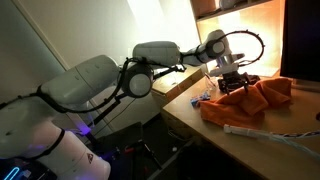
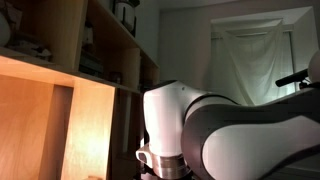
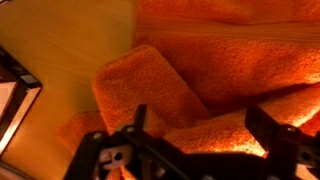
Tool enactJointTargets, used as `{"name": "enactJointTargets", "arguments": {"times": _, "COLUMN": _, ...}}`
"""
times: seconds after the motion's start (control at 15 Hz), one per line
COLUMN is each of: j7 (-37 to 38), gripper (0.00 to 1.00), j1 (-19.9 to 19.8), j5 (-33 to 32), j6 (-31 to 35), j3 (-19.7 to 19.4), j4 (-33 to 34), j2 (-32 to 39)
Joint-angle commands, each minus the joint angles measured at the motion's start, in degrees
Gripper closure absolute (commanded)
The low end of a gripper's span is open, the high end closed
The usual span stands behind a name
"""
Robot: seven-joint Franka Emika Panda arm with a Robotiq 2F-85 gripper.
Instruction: Pick up the towel and wipe the screen of the computer monitor
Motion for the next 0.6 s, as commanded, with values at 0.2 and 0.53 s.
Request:
{"name": "enactJointTargets", "arguments": {"times": 0.2, "j7": 0.74, "gripper": 0.00, "j1": 0.39, "j5": 0.07, "j6": -1.24, "j3": -1.29, "j4": 0.29, "j2": 0.03}}
{"name": "enactJointTargets", "arguments": {"times": 0.53, "j7": -2.30, "gripper": 0.00, "j1": 0.08, "j5": 0.48, "j6": 6.76, "j3": -0.10, "j4": 0.30, "j2": 0.03}}
